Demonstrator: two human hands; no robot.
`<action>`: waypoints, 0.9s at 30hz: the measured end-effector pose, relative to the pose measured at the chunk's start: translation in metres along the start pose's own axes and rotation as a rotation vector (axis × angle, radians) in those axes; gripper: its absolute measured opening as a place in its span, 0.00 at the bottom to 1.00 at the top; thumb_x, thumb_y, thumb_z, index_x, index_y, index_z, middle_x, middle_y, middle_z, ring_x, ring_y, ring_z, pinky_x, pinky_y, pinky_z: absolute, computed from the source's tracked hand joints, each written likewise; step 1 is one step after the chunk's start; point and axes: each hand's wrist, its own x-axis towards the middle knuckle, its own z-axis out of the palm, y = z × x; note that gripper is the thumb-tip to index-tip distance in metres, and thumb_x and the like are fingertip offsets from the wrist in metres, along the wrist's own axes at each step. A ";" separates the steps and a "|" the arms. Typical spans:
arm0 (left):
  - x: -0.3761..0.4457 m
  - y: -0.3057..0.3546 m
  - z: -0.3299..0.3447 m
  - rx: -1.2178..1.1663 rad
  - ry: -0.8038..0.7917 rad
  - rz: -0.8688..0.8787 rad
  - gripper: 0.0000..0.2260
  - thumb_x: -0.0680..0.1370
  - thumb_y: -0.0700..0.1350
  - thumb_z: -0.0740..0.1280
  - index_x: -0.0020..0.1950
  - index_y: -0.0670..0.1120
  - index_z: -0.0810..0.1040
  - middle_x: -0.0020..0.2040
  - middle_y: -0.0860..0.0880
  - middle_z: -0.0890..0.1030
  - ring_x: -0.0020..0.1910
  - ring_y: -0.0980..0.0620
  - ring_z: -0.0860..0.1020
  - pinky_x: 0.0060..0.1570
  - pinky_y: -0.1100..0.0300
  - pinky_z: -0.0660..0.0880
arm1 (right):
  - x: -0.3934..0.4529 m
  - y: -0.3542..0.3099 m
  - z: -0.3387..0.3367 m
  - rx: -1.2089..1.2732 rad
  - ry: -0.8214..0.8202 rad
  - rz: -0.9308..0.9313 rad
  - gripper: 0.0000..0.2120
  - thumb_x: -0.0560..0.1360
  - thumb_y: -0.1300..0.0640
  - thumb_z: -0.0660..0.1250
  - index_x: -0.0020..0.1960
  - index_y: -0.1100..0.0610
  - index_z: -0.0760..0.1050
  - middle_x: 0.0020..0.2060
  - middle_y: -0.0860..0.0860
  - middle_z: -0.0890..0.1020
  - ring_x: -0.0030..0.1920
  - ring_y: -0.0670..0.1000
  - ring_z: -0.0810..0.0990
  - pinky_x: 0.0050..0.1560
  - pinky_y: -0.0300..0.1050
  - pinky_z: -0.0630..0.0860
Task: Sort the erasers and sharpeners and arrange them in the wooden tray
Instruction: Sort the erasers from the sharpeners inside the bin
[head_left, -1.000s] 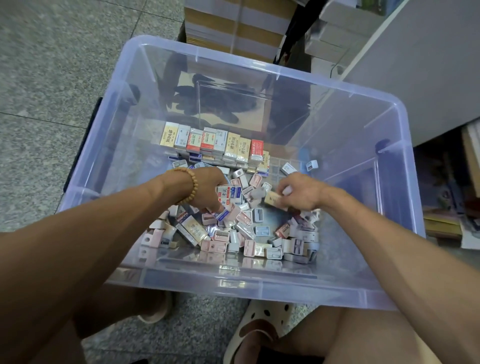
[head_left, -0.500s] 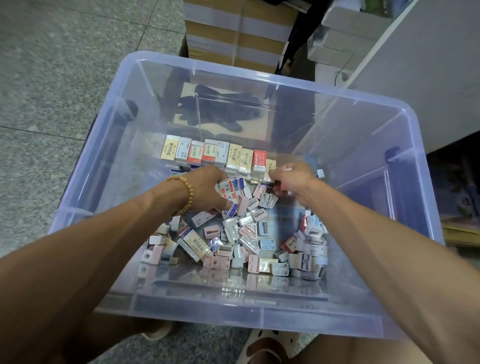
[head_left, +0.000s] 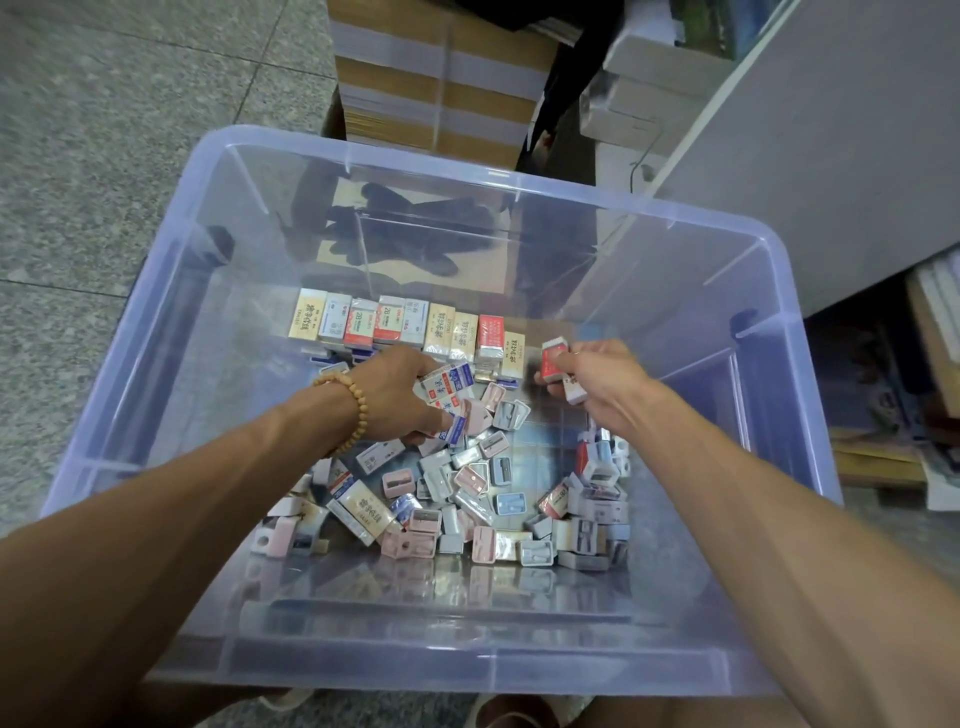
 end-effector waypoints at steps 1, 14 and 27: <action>0.000 0.000 0.000 -0.003 -0.002 -0.001 0.06 0.74 0.40 0.73 0.49 0.43 0.80 0.42 0.44 0.85 0.40 0.47 0.84 0.44 0.50 0.83 | 0.000 0.000 -0.001 0.006 0.020 -0.016 0.02 0.78 0.68 0.68 0.45 0.65 0.77 0.40 0.59 0.83 0.38 0.54 0.82 0.35 0.42 0.78; -0.001 0.003 -0.002 -0.034 0.009 -0.004 0.06 0.74 0.39 0.72 0.50 0.41 0.80 0.44 0.41 0.85 0.42 0.42 0.84 0.45 0.46 0.82 | 0.011 0.001 0.024 -0.177 -0.002 -0.037 0.12 0.73 0.53 0.77 0.37 0.58 0.77 0.33 0.53 0.81 0.29 0.48 0.74 0.31 0.41 0.74; 0.003 0.003 -0.001 -0.135 0.011 -0.016 0.06 0.74 0.39 0.73 0.49 0.41 0.79 0.41 0.42 0.84 0.37 0.47 0.84 0.46 0.47 0.82 | -0.008 -0.011 0.000 0.184 0.078 0.049 0.10 0.78 0.73 0.63 0.58 0.65 0.74 0.46 0.60 0.81 0.40 0.53 0.82 0.41 0.46 0.80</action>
